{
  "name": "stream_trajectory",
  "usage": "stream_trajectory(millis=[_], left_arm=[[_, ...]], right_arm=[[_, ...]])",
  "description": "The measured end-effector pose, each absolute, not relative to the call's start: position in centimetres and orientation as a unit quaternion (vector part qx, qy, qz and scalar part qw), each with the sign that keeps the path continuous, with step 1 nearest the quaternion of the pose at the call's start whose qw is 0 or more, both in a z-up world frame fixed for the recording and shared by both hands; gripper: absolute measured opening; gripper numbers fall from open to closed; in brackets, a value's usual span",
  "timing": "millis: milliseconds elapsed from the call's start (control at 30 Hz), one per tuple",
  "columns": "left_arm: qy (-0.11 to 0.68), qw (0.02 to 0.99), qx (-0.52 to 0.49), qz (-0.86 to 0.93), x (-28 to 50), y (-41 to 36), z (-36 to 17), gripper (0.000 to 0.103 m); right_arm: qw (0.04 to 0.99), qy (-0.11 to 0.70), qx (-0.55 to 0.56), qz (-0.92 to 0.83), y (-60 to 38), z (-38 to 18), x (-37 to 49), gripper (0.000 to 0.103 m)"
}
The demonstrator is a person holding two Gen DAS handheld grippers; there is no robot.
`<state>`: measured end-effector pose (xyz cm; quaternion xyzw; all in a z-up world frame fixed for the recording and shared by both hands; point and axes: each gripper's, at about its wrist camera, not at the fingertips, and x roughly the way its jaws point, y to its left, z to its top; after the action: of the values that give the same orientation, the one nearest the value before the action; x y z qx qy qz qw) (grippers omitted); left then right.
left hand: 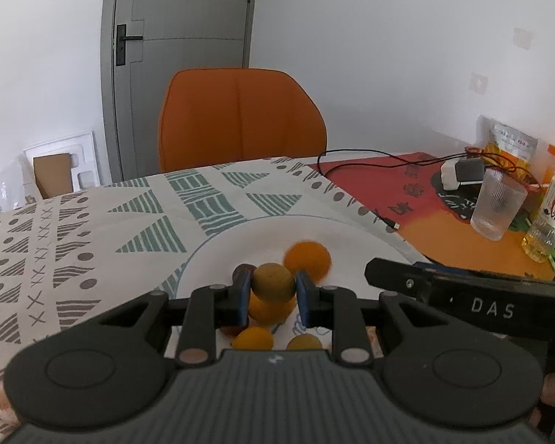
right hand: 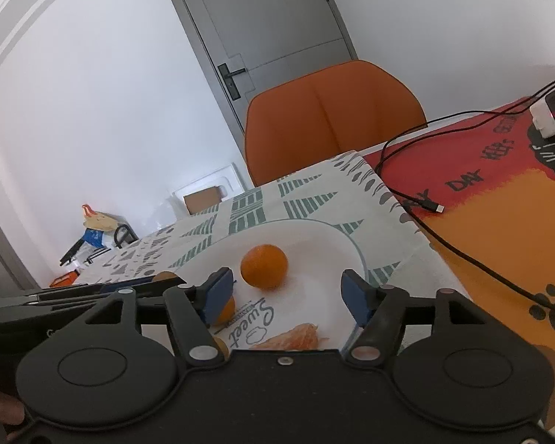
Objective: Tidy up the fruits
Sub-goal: 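Open the left tool over the plate while the right tool releases the orange there, then move both open tools back to the last fruits on the table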
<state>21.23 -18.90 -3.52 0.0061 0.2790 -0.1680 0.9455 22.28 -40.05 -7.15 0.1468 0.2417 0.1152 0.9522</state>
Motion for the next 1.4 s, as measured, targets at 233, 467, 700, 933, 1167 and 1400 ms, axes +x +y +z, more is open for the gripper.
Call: stream_trajectory(millis=[233, 467, 700, 933, 1167, 1400], left_arm=[[0.27, 0.953, -0.011, -0.138, 21.0, -16.8, -2.7, 0.031], [0.268, 0.958, -0.021, -0.097, 20.1, -13.6, -2.5, 0.053], [0.27, 0.96, -0.029, -0.069, 19.2, -10.9, -2.6, 0.071], [0.263, 0.962, -0.044, -0.051, 18.4, -8.7, -2.5, 0.082], [0.267, 0.961, -0.054, -0.04, 17.7, -6.9, -2.9, 0.084], [0.27, 0.96, -0.065, -0.024, 16.5, -4.7, -3.4, 0.085]], right_arm=[[0.952, 0.25, 0.126, 0.123, -39.2, -7.5, 22.5, 0.069], [0.952, 0.258, 0.107, 0.126, -38.0, -7.8, 22.6, 0.069], [0.953, 0.258, 0.094, 0.13, -36.6, -7.4, 22.2, 0.072], [0.954, 0.254, 0.081, 0.133, -34.9, -6.6, 21.7, 0.077], [0.955, 0.251, 0.068, 0.141, -32.9, -6.0, 21.2, 0.085], [0.954, 0.248, 0.057, 0.156, -30.7, -5.8, 20.7, 0.092]])
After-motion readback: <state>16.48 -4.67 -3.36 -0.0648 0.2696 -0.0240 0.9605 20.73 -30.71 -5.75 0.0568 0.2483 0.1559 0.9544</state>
